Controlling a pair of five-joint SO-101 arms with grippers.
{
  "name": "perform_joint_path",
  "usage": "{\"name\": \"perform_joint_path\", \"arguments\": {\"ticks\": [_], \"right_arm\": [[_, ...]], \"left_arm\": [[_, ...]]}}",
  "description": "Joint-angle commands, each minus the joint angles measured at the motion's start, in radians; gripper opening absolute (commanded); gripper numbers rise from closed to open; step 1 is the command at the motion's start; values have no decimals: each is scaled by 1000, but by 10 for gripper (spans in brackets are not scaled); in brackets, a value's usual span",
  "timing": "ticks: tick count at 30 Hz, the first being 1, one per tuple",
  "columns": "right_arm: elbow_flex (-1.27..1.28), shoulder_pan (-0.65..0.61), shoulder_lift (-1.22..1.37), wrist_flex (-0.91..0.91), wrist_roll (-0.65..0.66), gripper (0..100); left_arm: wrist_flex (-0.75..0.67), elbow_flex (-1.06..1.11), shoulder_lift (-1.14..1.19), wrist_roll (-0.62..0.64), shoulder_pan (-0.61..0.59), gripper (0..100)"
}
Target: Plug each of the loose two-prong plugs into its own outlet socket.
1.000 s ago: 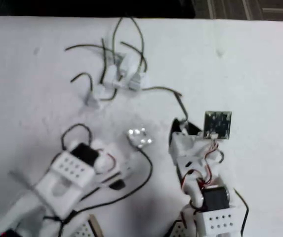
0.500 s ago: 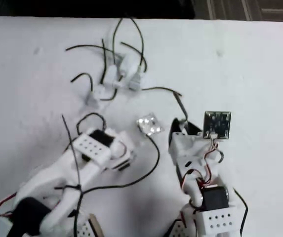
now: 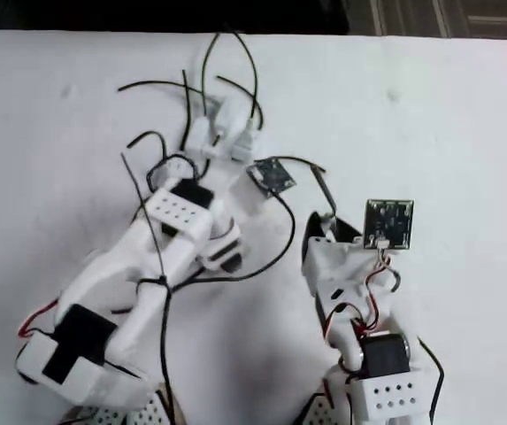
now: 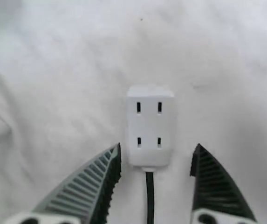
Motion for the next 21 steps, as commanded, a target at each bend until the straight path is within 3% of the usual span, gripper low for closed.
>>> {"name": "perform_joint_path", "arguments": {"ticks": [1,6,11,21], "right_arm": [[-48,10,4,2,-9,17],[-52,5,4,2,-2,17],[-54,-38,4,2,64,17],[-52,-367,8,-4,155,17]], "left_arm": [[57,-46,-117,-3,-7,272],[158,-44,-283,-3,-13,272],[236,-21,-435,71,-127,269],[38,454,-885,101,-444,268]]}}
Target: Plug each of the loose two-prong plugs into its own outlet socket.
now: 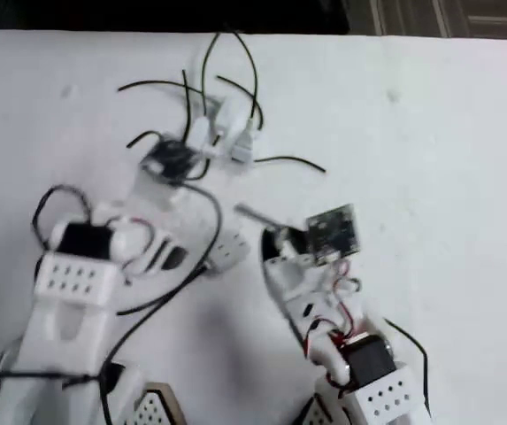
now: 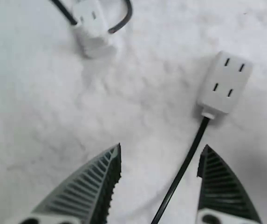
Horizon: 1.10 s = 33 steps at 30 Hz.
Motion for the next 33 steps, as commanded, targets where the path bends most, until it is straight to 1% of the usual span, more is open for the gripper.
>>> {"name": "perform_joint_path", "arguments": {"ticks": [1,4,6,12,15,17,20,28,33], "right_arm": [[-52,-76,12,-5,26,17],[-75,-94,87,-19,25,17],[-117,-94,185,-53,25,17],[-259,-96,567,-199,28,17],[-276,-111,719,-311,115,17],[-276,-125,796,-386,155,17],[-278,-136,888,-463,157,17],[-276,-137,1043,-593,161,17],[-275,-96,1082,-642,161,17]], "left_arm": [[-75,150,-203,11,-130,268],[-74,241,-337,12,-228,268],[-72,301,-420,12,-257,268],[-72,489,-604,12,-266,268],[-72,554,-677,12,-266,270],[-54,566,-717,12,-266,269],[-14,569,-762,9,-266,271],[5,585,-803,5,-266,271],[5,585,-803,5,-266,271]]}}
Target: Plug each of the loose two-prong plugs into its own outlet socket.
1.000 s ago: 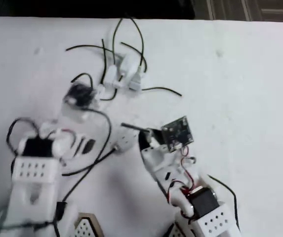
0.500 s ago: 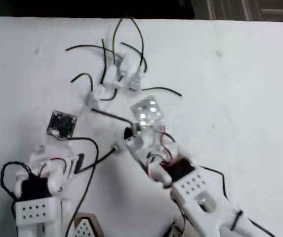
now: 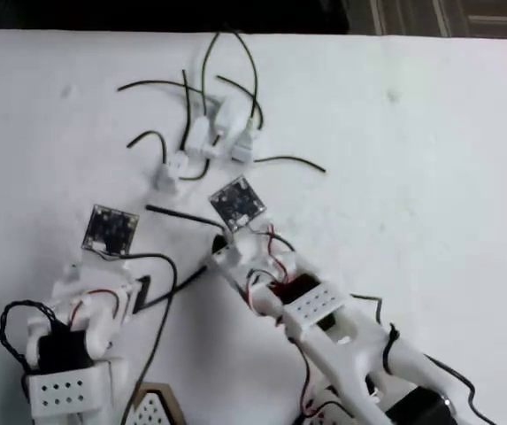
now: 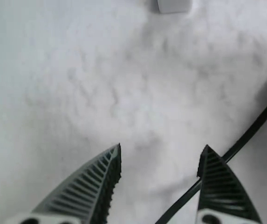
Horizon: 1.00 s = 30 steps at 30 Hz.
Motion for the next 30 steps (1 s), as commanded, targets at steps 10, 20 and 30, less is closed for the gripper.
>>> {"name": "perform_joint_path", "arguments": {"ticks": [10,20,30], "right_arm": [[-48,64,8,-50,25,17],[-48,62,10,-51,60,17],[-52,54,111,-186,58,17]], "left_arm": [[3,-2,-12,2,-8,271],[3,0,-12,2,-8,271],[3,0,-12,2,-8,271]]}}
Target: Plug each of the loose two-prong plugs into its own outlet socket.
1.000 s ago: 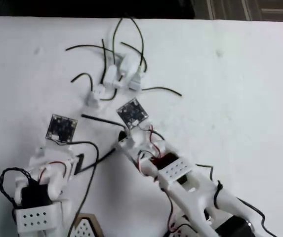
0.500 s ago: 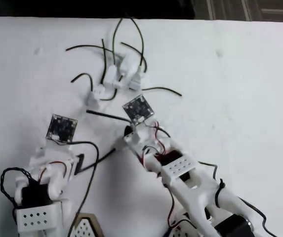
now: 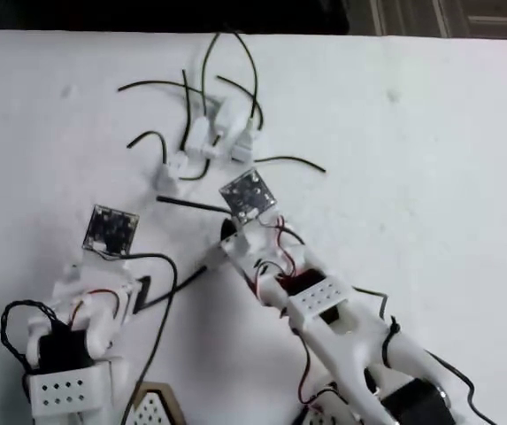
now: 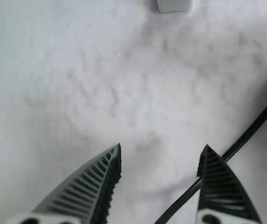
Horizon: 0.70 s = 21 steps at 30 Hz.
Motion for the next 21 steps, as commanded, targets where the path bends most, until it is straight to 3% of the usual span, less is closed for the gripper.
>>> {"name": "perform_joint_path", "arguments": {"ticks": [1,7,21], "right_arm": [[-54,-10,62,-76,11,17],[-46,-10,88,-84,9,17],[25,-16,-125,16,8,17]], "left_arm": [[3,-3,-12,2,-8,271],[2,3,-12,2,-7,271],[2,5,-12,2,-5,271]]}}
